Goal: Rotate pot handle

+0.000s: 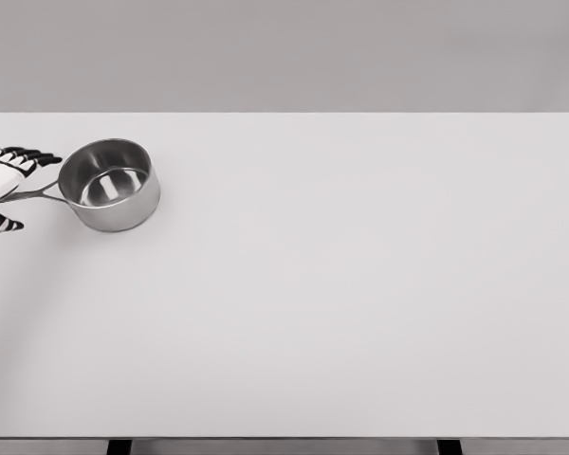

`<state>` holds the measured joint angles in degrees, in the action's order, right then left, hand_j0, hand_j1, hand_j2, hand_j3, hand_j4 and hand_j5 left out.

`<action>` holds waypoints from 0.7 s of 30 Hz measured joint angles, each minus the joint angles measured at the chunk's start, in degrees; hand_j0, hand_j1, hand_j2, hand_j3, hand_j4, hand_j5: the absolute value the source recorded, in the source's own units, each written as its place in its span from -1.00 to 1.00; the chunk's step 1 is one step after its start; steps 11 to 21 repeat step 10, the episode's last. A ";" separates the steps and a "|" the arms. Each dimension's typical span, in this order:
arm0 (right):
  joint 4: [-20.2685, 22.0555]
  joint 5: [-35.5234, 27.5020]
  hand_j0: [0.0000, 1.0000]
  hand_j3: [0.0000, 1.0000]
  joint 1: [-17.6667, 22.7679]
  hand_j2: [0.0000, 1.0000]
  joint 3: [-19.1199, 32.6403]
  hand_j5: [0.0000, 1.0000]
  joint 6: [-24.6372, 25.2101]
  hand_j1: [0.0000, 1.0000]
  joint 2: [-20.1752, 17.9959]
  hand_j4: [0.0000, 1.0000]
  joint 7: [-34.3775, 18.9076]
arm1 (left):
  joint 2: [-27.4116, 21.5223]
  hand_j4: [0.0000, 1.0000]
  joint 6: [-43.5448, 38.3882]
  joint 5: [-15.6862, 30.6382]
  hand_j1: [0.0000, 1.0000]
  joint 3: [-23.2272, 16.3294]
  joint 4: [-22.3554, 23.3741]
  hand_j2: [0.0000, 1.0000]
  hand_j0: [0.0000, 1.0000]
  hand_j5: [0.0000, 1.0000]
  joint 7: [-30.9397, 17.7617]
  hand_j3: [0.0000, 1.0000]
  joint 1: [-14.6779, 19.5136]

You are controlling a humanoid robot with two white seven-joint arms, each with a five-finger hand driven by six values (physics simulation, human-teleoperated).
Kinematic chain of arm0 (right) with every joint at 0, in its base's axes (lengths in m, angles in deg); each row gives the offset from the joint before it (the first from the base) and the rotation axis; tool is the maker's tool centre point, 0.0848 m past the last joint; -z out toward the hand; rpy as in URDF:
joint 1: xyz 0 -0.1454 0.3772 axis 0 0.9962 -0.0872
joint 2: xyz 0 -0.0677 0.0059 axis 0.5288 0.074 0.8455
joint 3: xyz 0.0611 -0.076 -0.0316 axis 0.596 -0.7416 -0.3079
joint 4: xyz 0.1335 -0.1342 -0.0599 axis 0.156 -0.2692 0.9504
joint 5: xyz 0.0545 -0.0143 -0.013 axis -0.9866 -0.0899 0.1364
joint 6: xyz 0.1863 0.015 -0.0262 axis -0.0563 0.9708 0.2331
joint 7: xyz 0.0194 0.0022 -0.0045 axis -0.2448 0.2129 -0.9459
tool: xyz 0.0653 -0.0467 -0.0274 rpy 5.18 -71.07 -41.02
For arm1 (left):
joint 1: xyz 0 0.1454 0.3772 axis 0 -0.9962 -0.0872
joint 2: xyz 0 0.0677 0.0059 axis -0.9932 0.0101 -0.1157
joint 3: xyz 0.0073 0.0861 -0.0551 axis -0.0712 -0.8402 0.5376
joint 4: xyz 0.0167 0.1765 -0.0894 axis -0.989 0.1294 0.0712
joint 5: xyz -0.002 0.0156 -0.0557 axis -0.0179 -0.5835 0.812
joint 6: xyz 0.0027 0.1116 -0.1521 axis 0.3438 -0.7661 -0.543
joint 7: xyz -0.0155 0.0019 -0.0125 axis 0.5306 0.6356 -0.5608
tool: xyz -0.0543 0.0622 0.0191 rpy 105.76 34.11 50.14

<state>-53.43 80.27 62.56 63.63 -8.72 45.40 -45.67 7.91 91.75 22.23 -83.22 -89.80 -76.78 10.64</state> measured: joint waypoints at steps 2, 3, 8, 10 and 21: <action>0.00 0.00 1.00 1.00 0.00 1.00 0.00 1.00 0.00 1.00 0.00 1.00 0.00 | -0.12 1.00 0.00 0.14 1.00 0.02 -1.65 1.00 1.00 1.00 0.00 1.00 -0.09; 0.00 0.00 1.00 1.00 0.00 1.00 0.00 1.00 -0.02 1.00 0.00 1.00 0.00 | -0.13 1.00 0.00 0.27 1.00 0.10 -2.56 1.00 1.00 1.00 0.00 1.00 -0.35; 0.00 0.00 1.00 1.00 0.00 1.00 0.00 1.00 -0.01 1.00 0.00 1.00 0.00 | -0.23 1.00 0.01 1.26 1.00 0.58 -9.97 1.00 1.00 1.00 0.06 1.00 -3.16; 0.00 0.00 1.00 1.00 0.00 1.00 -0.01 1.00 0.00 1.00 0.00 1.00 0.00 | -0.26 1.00 -0.01 1.65 1.00 0.62 -12.61 1.00 1.00 1.00 0.08 1.00 -3.52; 0.00 0.00 1.00 1.00 0.00 1.00 -0.01 1.00 0.00 1.00 0.00 1.00 0.00 | -0.26 1.00 -0.01 1.65 1.00 0.62 -12.61 1.00 1.00 1.00 0.08 1.00 -3.52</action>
